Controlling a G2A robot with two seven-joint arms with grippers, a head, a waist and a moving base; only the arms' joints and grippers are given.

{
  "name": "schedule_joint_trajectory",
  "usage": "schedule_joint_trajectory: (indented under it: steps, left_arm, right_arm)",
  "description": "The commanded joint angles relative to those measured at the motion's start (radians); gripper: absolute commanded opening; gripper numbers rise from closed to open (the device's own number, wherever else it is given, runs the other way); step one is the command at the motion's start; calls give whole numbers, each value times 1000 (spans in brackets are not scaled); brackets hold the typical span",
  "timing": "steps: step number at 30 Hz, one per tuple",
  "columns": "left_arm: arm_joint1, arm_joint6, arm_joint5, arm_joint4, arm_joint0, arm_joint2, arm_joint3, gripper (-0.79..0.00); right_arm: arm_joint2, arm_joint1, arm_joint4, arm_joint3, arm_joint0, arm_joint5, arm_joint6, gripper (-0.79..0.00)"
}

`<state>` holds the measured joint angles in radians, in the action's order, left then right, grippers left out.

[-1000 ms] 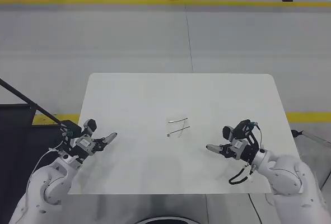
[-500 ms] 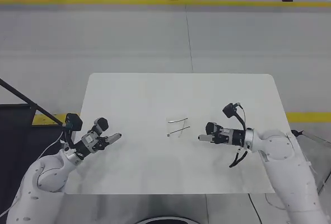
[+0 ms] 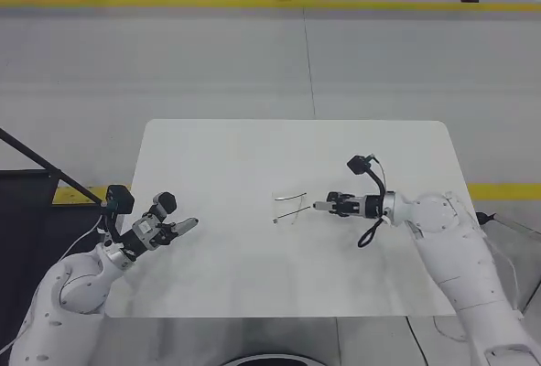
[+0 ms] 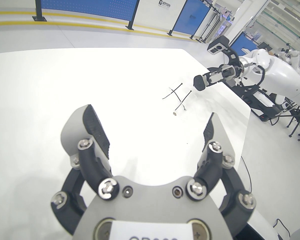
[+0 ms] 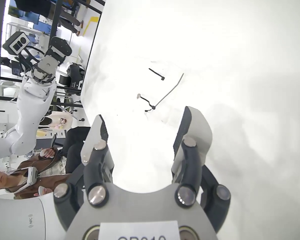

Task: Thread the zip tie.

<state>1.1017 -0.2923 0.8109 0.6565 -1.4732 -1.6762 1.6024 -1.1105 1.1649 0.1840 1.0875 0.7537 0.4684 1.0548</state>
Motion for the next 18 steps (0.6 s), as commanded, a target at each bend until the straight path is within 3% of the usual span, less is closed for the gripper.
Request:
schedule_joint_trajectory:
  steps: [1,4,9,18]
  left_arm:
    - [0,0,0,0,0,0,0,0]
    - [0,0,0,0,0,0,0,0]
    - [0,0,0,0,0,0,0,0]
    - [0,0,0,0,0,0,0,0]
  right_arm:
    - [20,5,6,-14,-14,-13,-4,-228]
    - [46,12,8,-37,-35,-23,-6,-256]
    - [78,22,0,-70,-62,-30,-11,-394]
    - [124,38,-1,-121,-102,-51,-23,-431]
